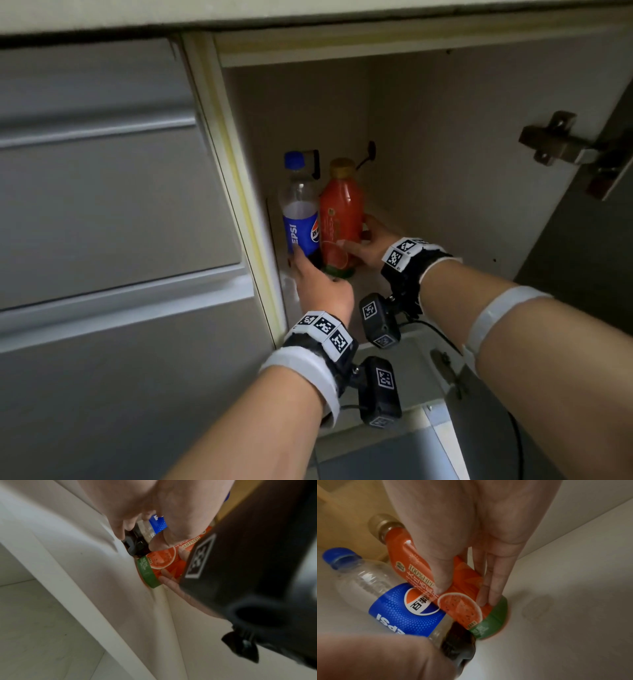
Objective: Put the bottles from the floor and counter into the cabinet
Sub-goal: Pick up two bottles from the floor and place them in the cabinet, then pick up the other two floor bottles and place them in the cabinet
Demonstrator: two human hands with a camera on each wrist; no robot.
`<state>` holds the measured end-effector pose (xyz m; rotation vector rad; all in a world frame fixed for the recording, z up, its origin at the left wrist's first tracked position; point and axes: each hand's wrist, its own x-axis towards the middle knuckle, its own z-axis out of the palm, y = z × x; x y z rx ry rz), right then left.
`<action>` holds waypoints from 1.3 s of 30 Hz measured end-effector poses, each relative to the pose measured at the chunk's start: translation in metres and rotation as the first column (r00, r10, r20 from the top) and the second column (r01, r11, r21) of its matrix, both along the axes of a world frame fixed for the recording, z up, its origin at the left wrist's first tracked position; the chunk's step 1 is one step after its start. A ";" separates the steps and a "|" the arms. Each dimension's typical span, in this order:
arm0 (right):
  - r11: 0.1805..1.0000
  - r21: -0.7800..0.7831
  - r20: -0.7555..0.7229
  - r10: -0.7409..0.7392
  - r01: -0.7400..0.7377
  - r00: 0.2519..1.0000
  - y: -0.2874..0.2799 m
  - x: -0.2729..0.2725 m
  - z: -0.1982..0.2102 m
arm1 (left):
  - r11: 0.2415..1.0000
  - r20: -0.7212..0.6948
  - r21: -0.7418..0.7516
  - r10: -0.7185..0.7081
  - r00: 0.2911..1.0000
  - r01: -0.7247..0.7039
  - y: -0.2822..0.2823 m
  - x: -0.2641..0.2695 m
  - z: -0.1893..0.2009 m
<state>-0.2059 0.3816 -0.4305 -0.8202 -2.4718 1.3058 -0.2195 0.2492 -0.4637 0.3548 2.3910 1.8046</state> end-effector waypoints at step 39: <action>0.882 -0.445 0.616 0.427 -0.155 0.662 -0.459 0.524 -0.302 | 0.373 0.670 -0.338 -0.550 0.499 0.864 -0.519 0.399 -0.277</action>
